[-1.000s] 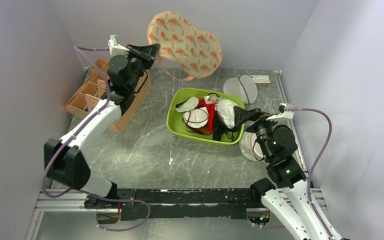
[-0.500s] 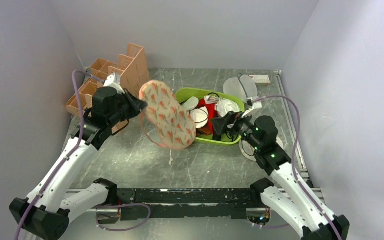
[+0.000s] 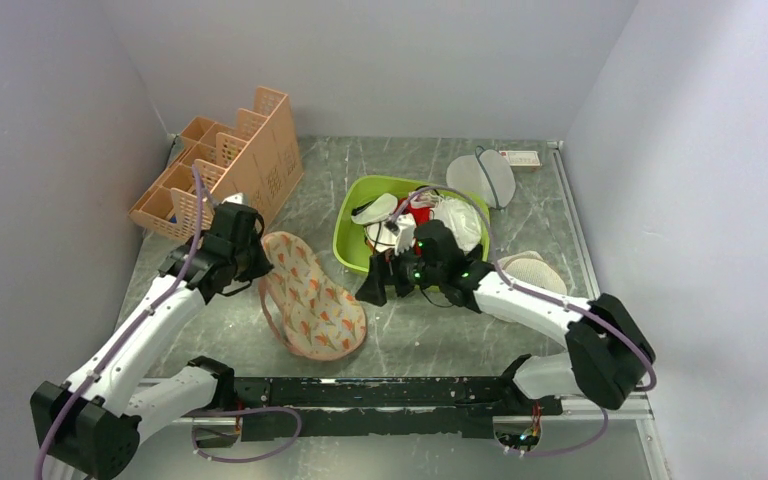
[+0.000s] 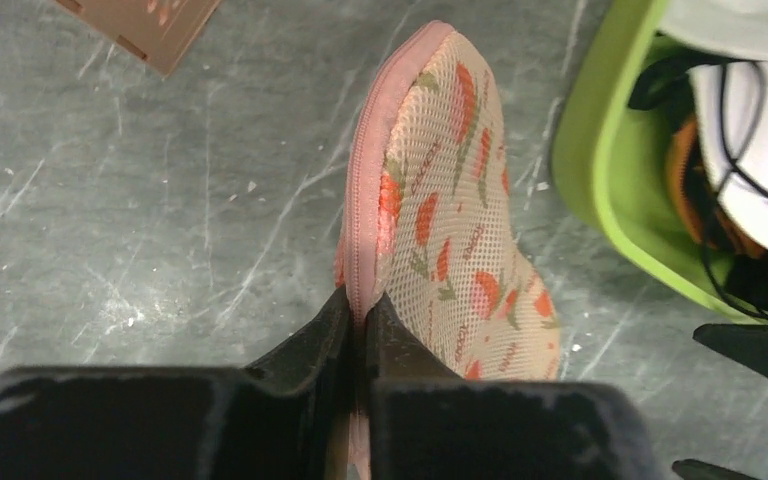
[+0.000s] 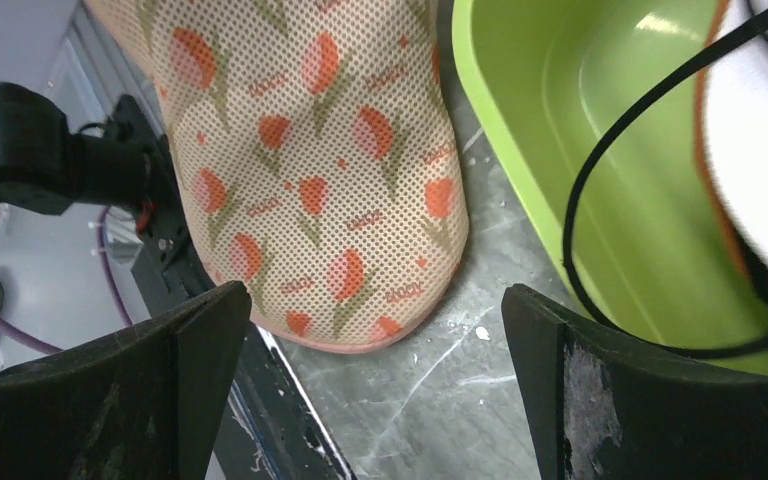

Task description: Unzip the laundry bag and remove the bra

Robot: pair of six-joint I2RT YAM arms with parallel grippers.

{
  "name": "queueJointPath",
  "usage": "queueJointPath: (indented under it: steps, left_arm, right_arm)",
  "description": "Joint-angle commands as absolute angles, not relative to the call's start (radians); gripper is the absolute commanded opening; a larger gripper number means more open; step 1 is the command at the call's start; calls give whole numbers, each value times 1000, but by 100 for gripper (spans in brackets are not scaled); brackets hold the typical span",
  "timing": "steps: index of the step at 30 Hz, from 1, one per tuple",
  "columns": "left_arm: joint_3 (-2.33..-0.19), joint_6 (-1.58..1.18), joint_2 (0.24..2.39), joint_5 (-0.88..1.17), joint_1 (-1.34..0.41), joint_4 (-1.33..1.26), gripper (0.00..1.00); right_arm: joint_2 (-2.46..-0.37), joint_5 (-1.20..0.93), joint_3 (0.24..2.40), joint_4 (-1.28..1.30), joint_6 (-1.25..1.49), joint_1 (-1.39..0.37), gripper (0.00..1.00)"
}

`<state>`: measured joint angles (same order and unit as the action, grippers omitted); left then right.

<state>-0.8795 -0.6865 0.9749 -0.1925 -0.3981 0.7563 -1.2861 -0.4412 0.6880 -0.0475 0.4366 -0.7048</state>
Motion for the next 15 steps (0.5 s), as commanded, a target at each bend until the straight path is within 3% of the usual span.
queueJointPath:
  steps: [1,4,5,15]
  left_arm:
    - [-837,-677,1003,-186,-397,726,30]
    - [-808,-676,992,-154,-397,669,70]
    - [-810,-675,990,-161,-397,663,77]
    - [-882,-688,948,-298,-397,768,85]
  right_arm:
    - [-1372,-401,701,-85,468,-748,100]
    - [-1410,-385,682,-145,500,-749,100]
    - [-1422,-356,686,-143,505,-749,100]
    - [-1524,-64,743,-83,499,-736,100]
